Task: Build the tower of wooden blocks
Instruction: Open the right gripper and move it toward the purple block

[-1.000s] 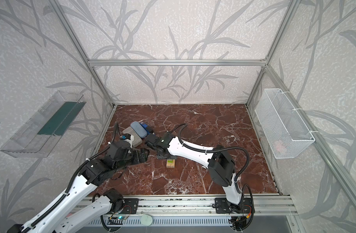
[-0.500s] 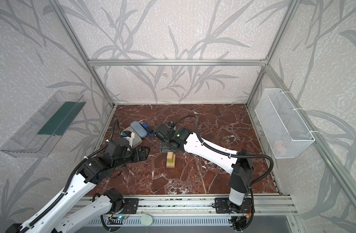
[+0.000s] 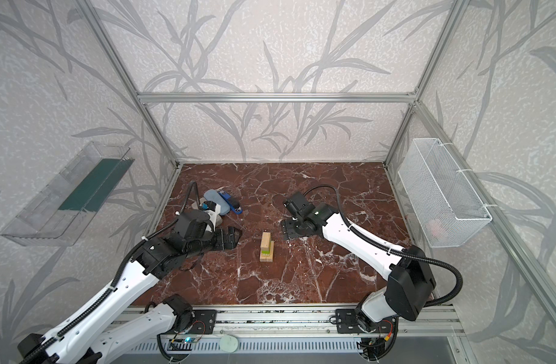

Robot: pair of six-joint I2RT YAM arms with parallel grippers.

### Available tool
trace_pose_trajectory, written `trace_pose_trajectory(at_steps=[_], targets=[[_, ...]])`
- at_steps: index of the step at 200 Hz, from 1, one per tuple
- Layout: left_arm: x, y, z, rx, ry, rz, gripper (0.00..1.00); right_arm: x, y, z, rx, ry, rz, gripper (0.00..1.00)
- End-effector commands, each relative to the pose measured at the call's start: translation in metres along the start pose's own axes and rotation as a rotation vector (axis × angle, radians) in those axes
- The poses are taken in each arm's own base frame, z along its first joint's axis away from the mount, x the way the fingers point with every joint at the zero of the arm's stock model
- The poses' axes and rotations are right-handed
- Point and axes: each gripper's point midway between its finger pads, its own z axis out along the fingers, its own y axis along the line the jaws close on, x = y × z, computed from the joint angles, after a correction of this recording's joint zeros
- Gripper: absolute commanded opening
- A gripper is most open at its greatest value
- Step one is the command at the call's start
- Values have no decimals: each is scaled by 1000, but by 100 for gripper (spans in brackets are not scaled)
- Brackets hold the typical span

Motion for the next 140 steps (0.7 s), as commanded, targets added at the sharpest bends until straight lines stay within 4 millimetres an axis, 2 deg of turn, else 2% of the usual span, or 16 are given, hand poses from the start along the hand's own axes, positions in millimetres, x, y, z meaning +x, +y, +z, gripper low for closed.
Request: trace_pose_trajectory(at_steps=[1, 44, 68, 81, 140], targets=[[-20, -8, -5, 20, -58, 6, 99, 4, -4, 12, -23, 13, -107, 82], [-28, -7, 1, -3, -77, 2, 99, 17, -11, 51, -2, 133, -181, 84], [-31, -6, 2, -18, -85, 3, 99, 16, -9, 66, 0, 161, -218, 84], [-33, -5, 3, -27, -89, 2, 99, 19, -14, 81, 20, 196, -226, 84], [-39, 0, 2, -57, -110, -6, 99, 12, -25, 107, 81, 232, -254, 84]])
